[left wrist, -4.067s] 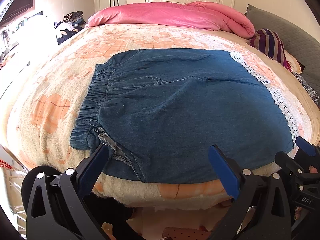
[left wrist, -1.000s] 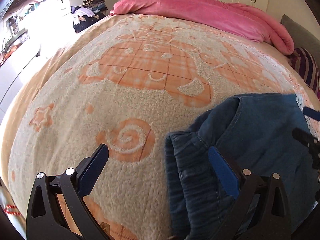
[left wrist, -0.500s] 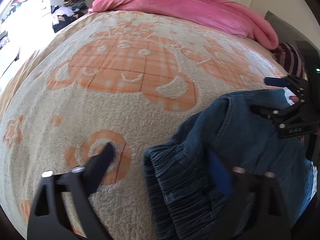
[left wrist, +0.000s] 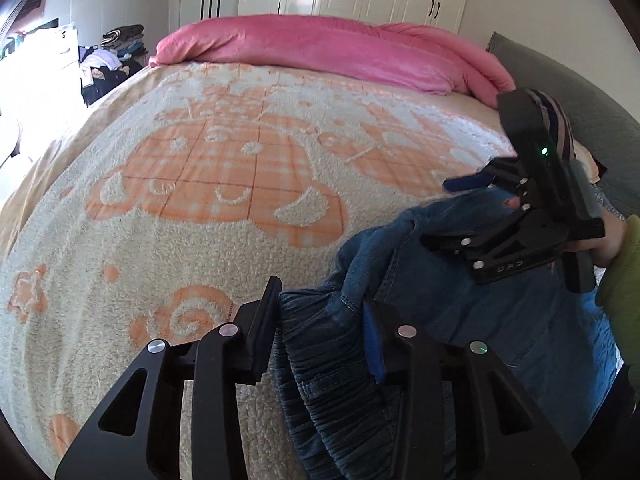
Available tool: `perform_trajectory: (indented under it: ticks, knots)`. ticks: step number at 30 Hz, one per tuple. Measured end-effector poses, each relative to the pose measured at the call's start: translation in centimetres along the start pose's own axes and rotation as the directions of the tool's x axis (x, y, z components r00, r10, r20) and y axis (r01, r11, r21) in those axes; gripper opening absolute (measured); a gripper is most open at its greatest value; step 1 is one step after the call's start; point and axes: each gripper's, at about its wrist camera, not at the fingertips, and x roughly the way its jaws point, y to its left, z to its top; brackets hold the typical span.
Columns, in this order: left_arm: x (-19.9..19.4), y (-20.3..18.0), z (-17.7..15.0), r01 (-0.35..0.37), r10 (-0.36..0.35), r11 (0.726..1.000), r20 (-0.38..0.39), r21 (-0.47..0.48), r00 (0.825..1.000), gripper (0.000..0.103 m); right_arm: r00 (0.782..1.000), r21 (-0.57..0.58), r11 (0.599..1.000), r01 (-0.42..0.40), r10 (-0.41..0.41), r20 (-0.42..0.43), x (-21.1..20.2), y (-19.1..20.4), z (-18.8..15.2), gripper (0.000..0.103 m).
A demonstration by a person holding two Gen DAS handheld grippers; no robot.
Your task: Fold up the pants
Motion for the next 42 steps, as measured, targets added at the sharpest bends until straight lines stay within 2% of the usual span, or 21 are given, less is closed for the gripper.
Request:
perform_trajectory:
  ticks: [3, 5, 8, 14, 18, 21, 30, 34, 38, 42]
  knots:
    - [-0.6, -0.2, -0.2, 0.008, -0.008, 1.0, 0.021, 0.006, 1.0, 0.036, 0.999, 0.0, 0.999, -0.036, 0.036, -0.005, -0.5, 0.7, -0.1, 0.047]
    - [-0.6, -0.1, -0.2, 0.007, -0.007, 1.0, 0.02, 0.007, 1.0, 0.036, 0.998, 0.006, 0.998, -0.057, 0.057, -0.001, -1.1, 1.1, -0.2, 0.02]
    - [-0.6, 0.3, -0.3, 0.012, -0.012, 1.0, 0.019, -0.009, 1.0, 0.036, 1.0, 0.018, 1.0, -0.009, 0.008, 0.013, -2.2, 1.8, -0.6, 0.005]
    - [-1.6, 1.0, -0.4, 0.056, -0.055, 0.998, 0.04, -0.038, 0.998, 0.036, 0.993, 0.081, 0.996, 0.042, -0.05, 0.102, -6.7, 2.7, -2.7, 0.003]
    - [-2.5, 0.7, -0.5, 0.079, -0.076, 0.996, 0.061, -0.04, 0.995, 0.036, 0.985, 0.148, 0.989, 0.011, -0.036, 0.166, -10.0, 2.9, -4.2, 0.003]
    - [-3.6, 0.0, -0.8, 0.088, -0.087, 0.996, 0.073, -0.012, 0.994, 0.036, 0.981, 0.155, 0.988, 0.006, -0.036, 0.192, -12.0, 3.7, -5.6, 0.003]
    - [-7.3, -2.1, -2.9, 0.058, -0.061, 0.998, 0.12, 0.027, 0.991, 0.036, 0.969, 0.189, 0.979, -0.078, 0.029, 0.247, -15.8, 6.5, -9.6, 0.003]
    - [-8.7, -1.9, -4.5, 0.111, -0.109, 0.994, 0.105, -0.013, 0.988, 0.037, 0.963, 0.204, 0.97, -0.133, 0.078, 0.26, -16.8, 8.0, -11.8, 0.003]
    - [-9.7, -2.5, -6.2, 0.102, -0.102, 0.995, 0.073, 0.0, 0.992, 0.038, 0.959, 0.178, 0.971, -0.159, 0.109, 0.262, -17.4, 10.2, -14.0, 0.003]
    - [-10.9, -3.3, -8.0, 0.091, -0.091, 0.996, 0.054, 0.015, 0.994, 0.038, 0.948, 0.204, 0.956, -0.211, 0.15, 0.28, -17.7, 11.4, -16.2, 0.003]
